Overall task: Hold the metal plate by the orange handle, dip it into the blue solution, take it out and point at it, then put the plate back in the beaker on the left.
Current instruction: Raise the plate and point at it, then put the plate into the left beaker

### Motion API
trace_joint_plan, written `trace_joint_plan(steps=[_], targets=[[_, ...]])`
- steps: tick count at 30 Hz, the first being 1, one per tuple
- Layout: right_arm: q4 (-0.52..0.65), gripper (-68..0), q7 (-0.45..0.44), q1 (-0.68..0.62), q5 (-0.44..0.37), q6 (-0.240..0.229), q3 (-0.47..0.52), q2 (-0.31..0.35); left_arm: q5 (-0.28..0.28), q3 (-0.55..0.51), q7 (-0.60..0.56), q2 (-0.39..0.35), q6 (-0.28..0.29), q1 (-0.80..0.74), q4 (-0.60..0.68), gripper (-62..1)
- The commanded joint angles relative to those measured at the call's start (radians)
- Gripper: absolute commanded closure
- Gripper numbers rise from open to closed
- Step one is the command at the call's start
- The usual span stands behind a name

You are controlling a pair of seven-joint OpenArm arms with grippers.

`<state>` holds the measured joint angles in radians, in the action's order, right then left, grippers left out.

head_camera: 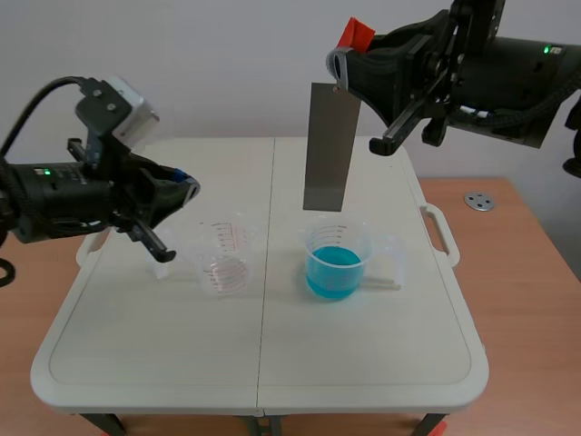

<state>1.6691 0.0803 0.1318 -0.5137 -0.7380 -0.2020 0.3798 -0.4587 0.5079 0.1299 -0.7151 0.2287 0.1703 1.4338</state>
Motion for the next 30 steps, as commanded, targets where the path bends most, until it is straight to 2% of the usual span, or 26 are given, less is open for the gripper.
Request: trace_joint_plan(steps=[1, 8, 15, 22, 30], targets=[[0.021, -1.5, -0.015, 0.013, -0.015, -0.008, 0.013, 0.014, -0.011, -0.041, -0.022, -0.042, -0.007, -0.069, 0.036, -1.8], [0.021, -1.5, -0.015, 0.013, -0.016, -0.008, 0.013, 0.014, -0.012, -0.276, -0.095, -0.184, -0.018, -0.401, 0.068, -1.8], [0.021, -1.5, -0.015, 0.013, -0.018, -0.008, 0.013, 0.014, -0.012, -0.476, -0.147, -0.207, -0.025, -0.732, 0.068, -1.9], [0.021, -1.5, -0.015, 0.021, -0.023, -0.008, 0.013, 0.013, 0.016, -0.574, -0.167, -0.160, -0.036, -1.007, 0.067, -1.8], [0.021, -1.5, -0.003, 0.050, -0.042, -0.008, 0.012, 0.008, 0.140, -0.593, -0.167, -0.015, -0.056, -1.192, 0.066, -1.9]])
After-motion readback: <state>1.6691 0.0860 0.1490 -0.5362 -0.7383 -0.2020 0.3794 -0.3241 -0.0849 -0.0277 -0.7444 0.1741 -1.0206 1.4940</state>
